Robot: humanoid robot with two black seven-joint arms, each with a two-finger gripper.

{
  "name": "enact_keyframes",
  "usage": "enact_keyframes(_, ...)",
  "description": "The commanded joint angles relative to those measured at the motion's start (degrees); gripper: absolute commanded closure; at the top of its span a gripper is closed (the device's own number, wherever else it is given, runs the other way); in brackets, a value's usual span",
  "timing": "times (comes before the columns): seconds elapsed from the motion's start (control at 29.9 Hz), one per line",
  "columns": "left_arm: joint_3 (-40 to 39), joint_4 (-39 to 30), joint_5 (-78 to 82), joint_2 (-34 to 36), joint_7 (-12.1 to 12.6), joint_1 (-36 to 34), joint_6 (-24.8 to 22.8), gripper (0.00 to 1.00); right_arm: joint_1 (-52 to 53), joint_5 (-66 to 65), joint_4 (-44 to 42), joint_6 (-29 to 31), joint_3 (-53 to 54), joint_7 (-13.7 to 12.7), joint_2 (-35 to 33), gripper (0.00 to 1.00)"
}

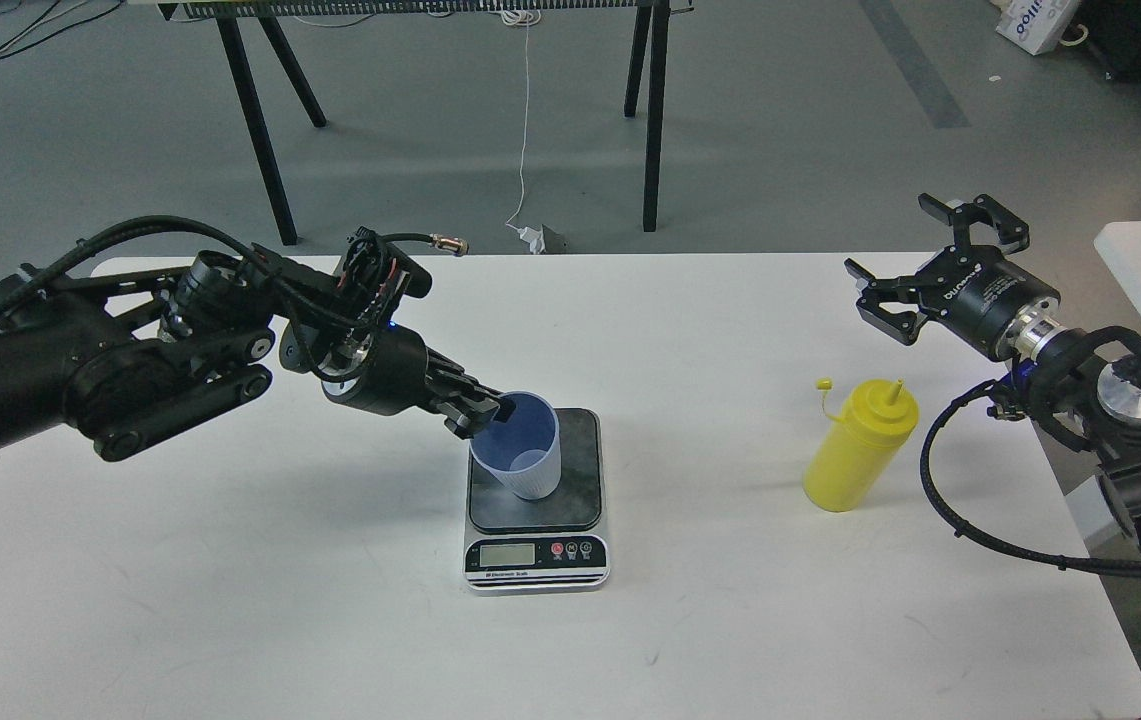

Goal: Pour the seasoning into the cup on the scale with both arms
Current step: 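Open the left gripper and withdraw it from the cup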

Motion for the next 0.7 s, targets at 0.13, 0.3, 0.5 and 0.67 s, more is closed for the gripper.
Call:
enact_keyframes(0.13, -0.14, -0.09, -5.17, -0.14, 0.00, -0.07, 0.00, 0.28, -0.01, 0.00, 0.00, 0.00, -0.01, -0.08, 0.05, 0.01)
enact_keyframes(0.3, -0.67, 0.00, -10.87, 1.00, 0.00, -1.29, 0.00, 0.06, -0.19, 0.00, 0.00, 0.00, -0.01, -0.08, 0.05, 0.01)
enact_keyframes(0.5, -2.51, 0.96, -24.75, 7.33, 0.00, -6.12, 0.00, 0.06, 0.34, 0.00, 0.00, 0.00, -0.27, -0.08, 0.23, 0.01)
enact_keyframes(0.67, -9.97, 7.36, -41.96, 13.91, 0.00, -6.22, 0.00, 0.05, 1.83, 0.00, 0.09, 0.00, -0.63, -0.08, 0.23, 0.01)
